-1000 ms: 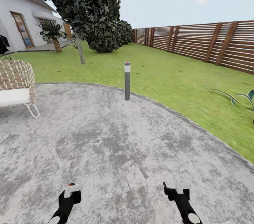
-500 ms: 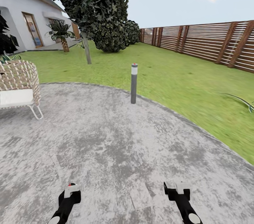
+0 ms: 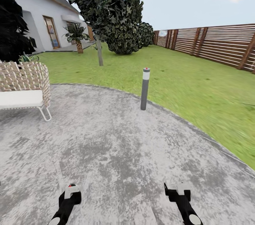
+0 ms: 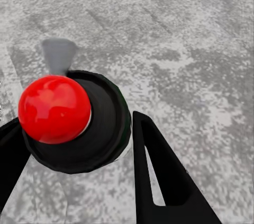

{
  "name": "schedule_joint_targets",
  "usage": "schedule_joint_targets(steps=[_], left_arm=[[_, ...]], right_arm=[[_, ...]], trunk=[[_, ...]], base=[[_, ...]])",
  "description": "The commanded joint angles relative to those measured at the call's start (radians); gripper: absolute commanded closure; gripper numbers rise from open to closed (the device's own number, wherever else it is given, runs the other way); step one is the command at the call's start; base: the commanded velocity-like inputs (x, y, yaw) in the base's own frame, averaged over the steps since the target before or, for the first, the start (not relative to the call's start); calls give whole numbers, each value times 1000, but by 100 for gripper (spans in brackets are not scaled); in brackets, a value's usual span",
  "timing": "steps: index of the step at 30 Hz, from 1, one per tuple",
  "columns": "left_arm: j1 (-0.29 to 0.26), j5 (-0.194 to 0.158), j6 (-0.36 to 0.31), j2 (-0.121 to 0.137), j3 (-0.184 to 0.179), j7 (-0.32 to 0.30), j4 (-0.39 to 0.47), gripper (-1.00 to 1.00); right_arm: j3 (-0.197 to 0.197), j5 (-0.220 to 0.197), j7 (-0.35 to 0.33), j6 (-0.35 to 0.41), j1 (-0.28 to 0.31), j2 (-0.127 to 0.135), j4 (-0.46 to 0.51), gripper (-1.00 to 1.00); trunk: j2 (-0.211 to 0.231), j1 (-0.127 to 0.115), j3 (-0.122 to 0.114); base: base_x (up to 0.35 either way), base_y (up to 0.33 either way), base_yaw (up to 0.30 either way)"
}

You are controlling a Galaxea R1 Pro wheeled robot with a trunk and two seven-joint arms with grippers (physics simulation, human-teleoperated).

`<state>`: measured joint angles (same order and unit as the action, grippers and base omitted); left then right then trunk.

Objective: Pick up the pesticide atomizer in the garden and spray insectifuge to fully cover both potted plants in the garden.

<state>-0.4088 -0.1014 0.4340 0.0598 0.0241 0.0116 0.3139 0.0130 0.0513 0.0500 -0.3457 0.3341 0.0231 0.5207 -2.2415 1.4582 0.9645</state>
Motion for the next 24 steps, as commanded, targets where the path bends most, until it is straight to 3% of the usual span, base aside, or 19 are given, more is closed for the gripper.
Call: schedule_joint_targets(steps=[1, 9, 24], left_arm=[[-1, -9, 3, 0, -2, -1, -1, 100], [-1, -9, 4, 0, -3, 1, -1, 100], [-1, -8, 5, 0, -3, 1, -3, 100]], right_arm=[[1, 5, 4, -2, 0, 0, -1, -100], [1, 5, 4, -2, 0, 0, -13, -100], [1, 5, 4, -2, 0, 0, -14, -100]], trunk=[[0, 0, 0], [0, 0, -7], [0, 0, -20]], base=[[340, -114, 233], [245, -36, 234], [11, 0, 234]])
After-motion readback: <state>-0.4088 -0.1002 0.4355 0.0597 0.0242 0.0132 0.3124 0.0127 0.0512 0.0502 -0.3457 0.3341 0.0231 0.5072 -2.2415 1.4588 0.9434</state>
